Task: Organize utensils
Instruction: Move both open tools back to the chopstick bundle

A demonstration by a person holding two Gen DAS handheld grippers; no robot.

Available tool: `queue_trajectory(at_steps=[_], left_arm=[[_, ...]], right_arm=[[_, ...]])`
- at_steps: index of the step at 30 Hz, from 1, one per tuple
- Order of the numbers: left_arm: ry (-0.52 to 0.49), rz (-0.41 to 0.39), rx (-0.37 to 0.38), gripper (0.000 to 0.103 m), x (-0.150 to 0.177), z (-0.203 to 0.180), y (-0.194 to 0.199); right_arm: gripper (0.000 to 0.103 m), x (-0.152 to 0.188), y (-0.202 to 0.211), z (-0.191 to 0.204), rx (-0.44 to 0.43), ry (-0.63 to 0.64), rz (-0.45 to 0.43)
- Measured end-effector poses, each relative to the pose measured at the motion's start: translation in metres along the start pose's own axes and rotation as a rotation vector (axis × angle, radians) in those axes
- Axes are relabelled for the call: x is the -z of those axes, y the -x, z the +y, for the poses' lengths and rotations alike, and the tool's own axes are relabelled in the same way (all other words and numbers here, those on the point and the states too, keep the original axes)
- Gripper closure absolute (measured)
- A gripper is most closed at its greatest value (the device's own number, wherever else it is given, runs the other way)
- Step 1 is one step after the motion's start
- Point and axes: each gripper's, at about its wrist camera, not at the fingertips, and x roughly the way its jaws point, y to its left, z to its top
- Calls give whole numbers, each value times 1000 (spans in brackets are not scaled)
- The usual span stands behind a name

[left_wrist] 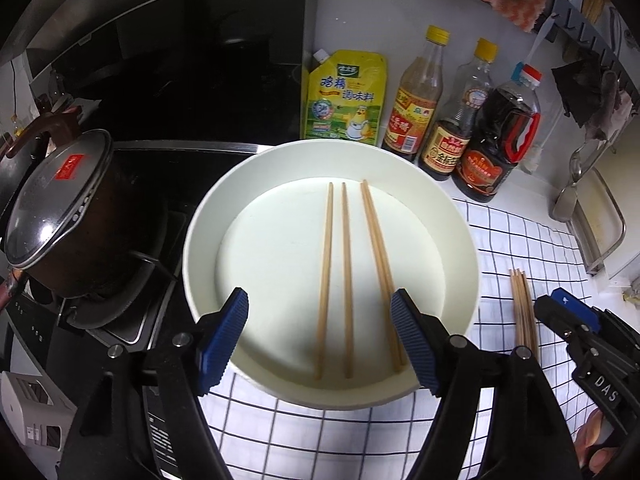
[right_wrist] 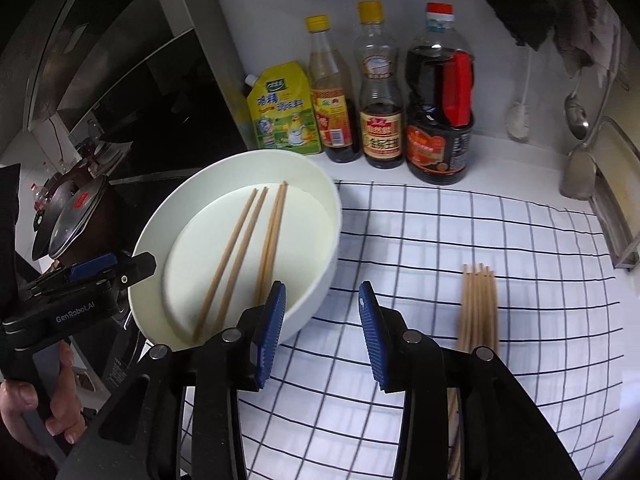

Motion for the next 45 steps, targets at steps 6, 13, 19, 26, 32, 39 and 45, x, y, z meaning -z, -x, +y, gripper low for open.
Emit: queue_trajectory(at_steps=[6, 13, 19, 26, 32, 39, 45], left_arm=[[-21, -2, -3, 30, -1, -12, -1], [-50, -6, 4, 30, 7, -33, 0], [-78, 0, 8, 30, 17, -60, -1], [-115, 4, 13, 30, 29, -97, -4], [-135, 11, 43, 30, 44, -132, -10], [-162, 19, 66, 30, 61, -168, -20], [-188, 16, 70, 29, 72, -187, -26]], right_arm=[[66, 5, 16, -25, 29, -50, -38], [65, 21, 36, -62, 54, -123, -67], [65, 37, 46, -95, 84, -159, -63], [65, 59, 45, -129, 102, -177, -39], [65, 80, 31, -152, 101, -175, 18], [65, 98, 15, -171, 101, -164, 48], [65, 103, 0, -177, 88, -148, 69]])
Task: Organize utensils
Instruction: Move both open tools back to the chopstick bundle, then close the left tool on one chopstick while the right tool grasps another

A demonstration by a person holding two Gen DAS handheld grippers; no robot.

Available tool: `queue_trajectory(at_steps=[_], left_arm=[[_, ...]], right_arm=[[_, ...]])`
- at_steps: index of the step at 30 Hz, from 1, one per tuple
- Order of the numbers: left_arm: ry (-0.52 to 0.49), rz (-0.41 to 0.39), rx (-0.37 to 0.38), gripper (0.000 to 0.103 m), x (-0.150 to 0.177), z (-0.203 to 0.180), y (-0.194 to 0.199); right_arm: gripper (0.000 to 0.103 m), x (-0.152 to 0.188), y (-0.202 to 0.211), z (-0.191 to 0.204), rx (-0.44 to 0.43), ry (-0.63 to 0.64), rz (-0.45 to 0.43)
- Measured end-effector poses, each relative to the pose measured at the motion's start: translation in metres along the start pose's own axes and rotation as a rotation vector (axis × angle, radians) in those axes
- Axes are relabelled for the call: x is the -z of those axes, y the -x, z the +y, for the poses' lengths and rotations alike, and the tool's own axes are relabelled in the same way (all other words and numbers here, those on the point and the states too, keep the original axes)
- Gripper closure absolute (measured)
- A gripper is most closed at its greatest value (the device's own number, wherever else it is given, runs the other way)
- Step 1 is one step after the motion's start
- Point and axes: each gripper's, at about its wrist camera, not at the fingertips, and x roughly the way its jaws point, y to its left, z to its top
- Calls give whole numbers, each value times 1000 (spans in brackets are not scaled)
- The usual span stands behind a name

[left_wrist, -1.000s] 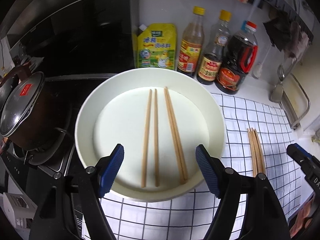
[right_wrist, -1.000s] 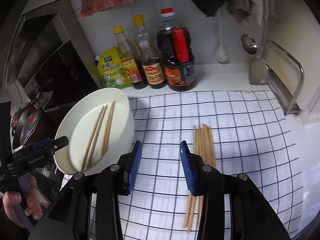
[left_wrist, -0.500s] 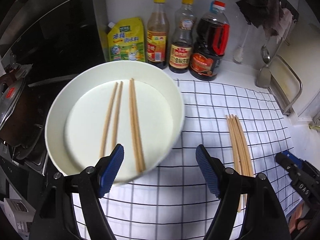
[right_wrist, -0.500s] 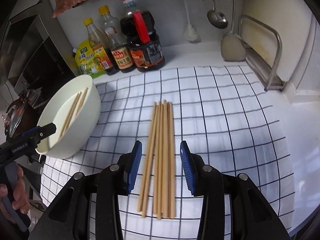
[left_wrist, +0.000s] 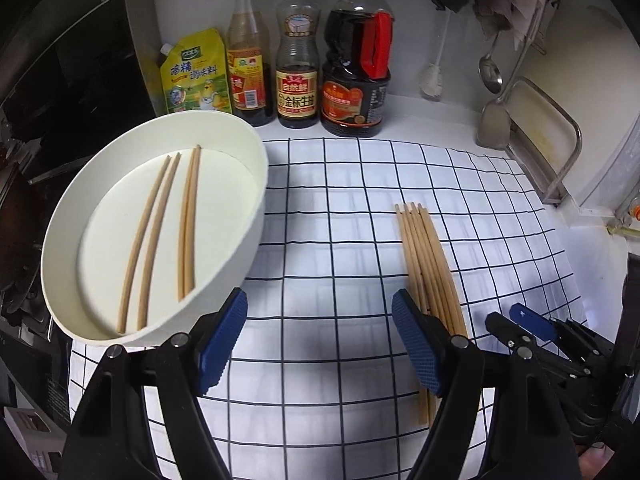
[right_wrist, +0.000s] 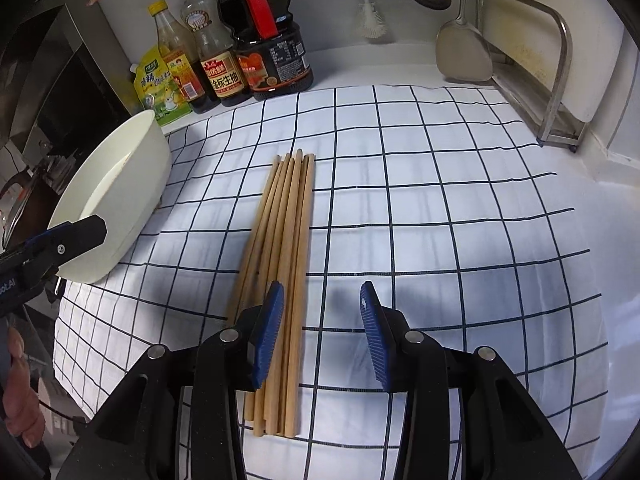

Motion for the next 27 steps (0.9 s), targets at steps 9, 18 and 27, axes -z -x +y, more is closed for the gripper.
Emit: queue_trajectory(at_steps=[9, 18, 27], left_arm=[[-28, 26, 6, 29, 12, -21, -18], [-15, 62, 2, 29, 18, -23, -32], [-16, 74, 7, 29, 21, -25, -35]], right_arm=[[65, 3, -21, -2, -4, 40, 32], [65, 6, -30, 1, 7, 59, 53], [63, 6, -31, 7, 50, 95, 53]])
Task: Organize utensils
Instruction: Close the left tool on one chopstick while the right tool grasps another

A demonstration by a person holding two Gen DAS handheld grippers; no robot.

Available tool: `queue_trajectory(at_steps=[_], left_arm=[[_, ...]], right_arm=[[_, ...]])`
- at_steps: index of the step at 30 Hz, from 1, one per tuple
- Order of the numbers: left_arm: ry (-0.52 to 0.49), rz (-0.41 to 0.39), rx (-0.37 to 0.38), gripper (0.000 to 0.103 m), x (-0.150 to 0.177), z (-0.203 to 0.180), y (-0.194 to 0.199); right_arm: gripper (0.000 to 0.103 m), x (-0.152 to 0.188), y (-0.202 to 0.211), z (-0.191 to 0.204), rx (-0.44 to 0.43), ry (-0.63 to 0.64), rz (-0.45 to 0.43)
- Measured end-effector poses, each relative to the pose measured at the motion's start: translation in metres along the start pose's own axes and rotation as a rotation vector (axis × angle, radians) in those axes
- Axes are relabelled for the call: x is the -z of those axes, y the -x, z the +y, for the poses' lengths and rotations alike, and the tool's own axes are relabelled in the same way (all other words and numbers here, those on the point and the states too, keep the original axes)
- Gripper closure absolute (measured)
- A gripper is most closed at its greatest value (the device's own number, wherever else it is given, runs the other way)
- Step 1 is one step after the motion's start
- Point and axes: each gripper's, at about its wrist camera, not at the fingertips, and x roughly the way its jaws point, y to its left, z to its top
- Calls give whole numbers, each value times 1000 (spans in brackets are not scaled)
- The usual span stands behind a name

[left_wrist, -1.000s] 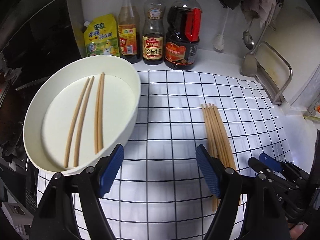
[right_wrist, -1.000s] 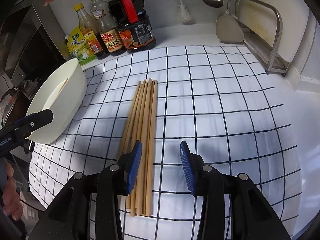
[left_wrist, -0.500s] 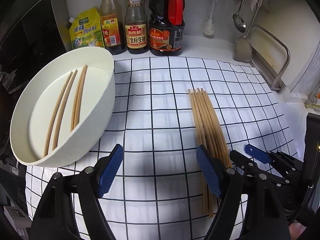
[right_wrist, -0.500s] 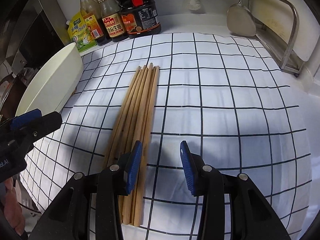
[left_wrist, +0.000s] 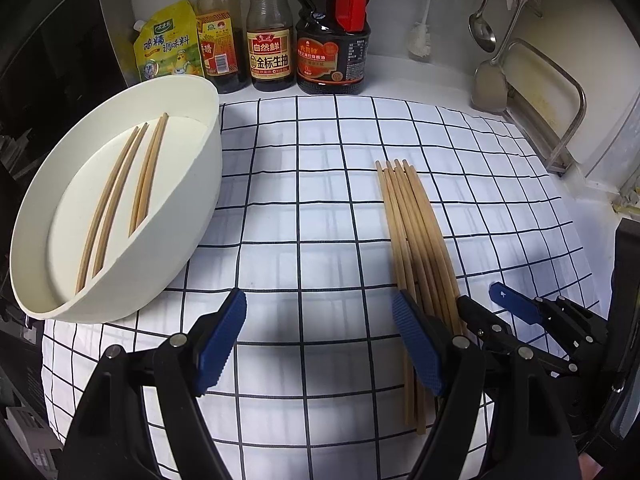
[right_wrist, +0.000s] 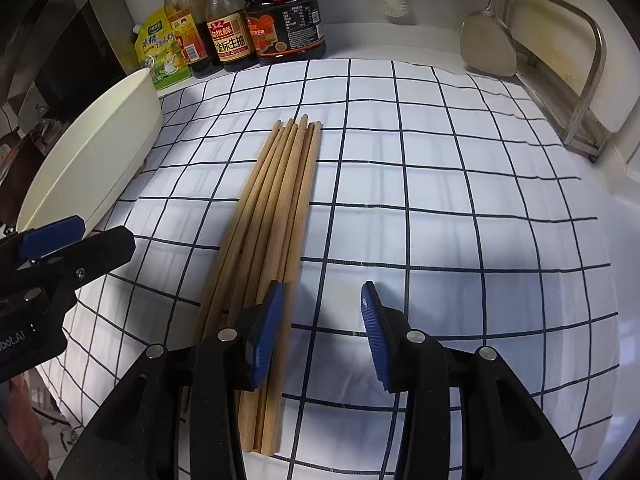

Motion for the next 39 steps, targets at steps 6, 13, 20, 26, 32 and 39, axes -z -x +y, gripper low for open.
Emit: queue_trajectory(at_steps=[6, 13, 20, 26, 32, 39], left_arm=[[7, 11, 3, 29, 0, -1, -3], [3, 36, 8, 28, 3, -7, -15], [-7, 65, 4, 28, 3, -16, -35], [-16, 84, -1, 28, 3, -24, -48], [-29, 91, -9, 27, 3, -29, -53], [-18, 92, -40, 22, 1, -27, -59]], right_arm=[[61, -3, -3, 1, 22, 25, 9], [61, 0, 0, -14, 42, 5, -6], [61, 4, 3, -33, 75, -23, -13], [61, 6, 6, -41, 66, -40, -20], [61, 7, 8, -42, 42, -37, -34], [61, 4, 3, -36, 52, -4, -40]])
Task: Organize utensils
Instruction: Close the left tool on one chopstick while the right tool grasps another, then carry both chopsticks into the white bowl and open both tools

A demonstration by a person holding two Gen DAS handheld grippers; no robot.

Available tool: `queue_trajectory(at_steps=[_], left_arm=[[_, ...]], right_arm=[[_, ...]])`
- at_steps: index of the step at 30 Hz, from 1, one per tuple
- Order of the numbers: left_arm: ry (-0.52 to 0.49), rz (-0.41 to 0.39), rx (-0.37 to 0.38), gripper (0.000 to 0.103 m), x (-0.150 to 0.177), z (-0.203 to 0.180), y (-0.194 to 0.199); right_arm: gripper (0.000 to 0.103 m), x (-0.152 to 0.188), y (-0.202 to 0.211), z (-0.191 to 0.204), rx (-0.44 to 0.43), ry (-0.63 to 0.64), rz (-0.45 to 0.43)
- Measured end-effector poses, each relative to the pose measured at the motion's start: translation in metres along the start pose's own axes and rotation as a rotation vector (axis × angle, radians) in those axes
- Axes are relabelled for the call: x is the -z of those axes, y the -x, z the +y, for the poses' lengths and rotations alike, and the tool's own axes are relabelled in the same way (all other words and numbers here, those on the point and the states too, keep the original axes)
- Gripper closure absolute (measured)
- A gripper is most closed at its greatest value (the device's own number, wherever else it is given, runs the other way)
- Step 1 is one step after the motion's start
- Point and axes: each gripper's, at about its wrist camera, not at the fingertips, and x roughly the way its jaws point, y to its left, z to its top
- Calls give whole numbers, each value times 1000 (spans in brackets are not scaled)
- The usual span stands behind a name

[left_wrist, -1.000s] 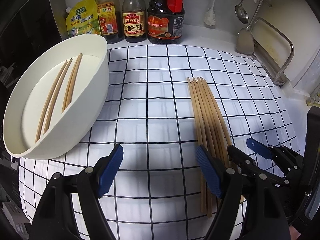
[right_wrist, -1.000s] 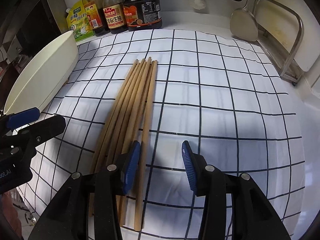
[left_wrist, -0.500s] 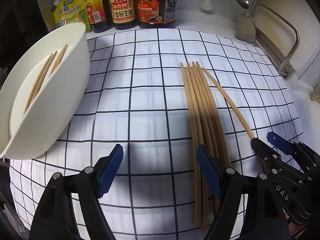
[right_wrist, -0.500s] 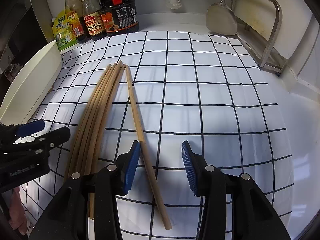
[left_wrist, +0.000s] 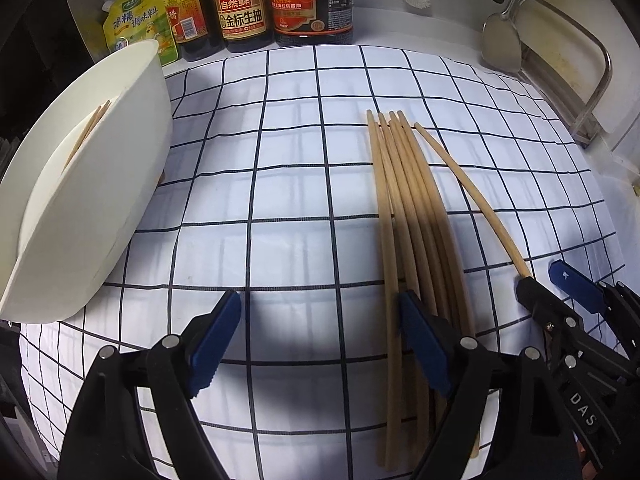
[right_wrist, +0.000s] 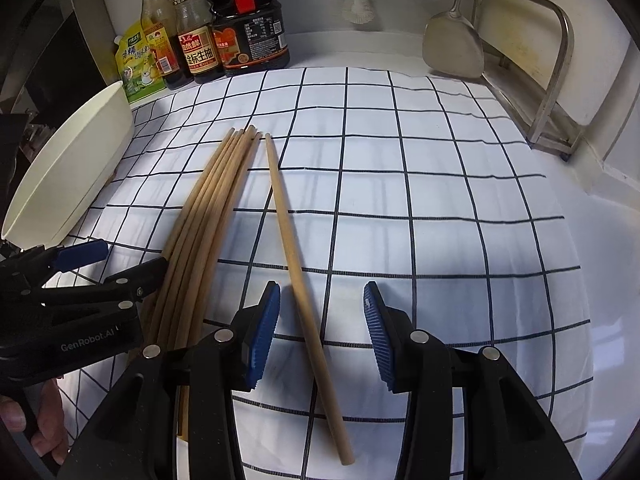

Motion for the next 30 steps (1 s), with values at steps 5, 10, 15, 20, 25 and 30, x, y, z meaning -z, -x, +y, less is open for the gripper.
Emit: queue_trajectory(at_steps=[5, 10, 15, 20, 25, 30], left_arm=[[5, -22, 1, 25, -2, 1, -1], [-7, -39, 19, 54, -2, -4, 3], [-14, -45, 31, 93, -2, -4, 5], [-25, -36, 52, 95, 0, -3, 8], [-42, -53, 72, 96, 0, -1, 24], [-29, -75, 100, 96, -6, 13, 48]], right_arm=[[62, -1, -4, 8, 36, 68, -16], [77, -2, -4, 15, 19, 104, -22], [95, -2, -5, 19, 3, 110, -15], [96, -2, -2, 13, -48, 48, 4], [96, -1, 8, 10, -86, -11, 8], [96, -11, 27, 15, -105, -44, -10]])
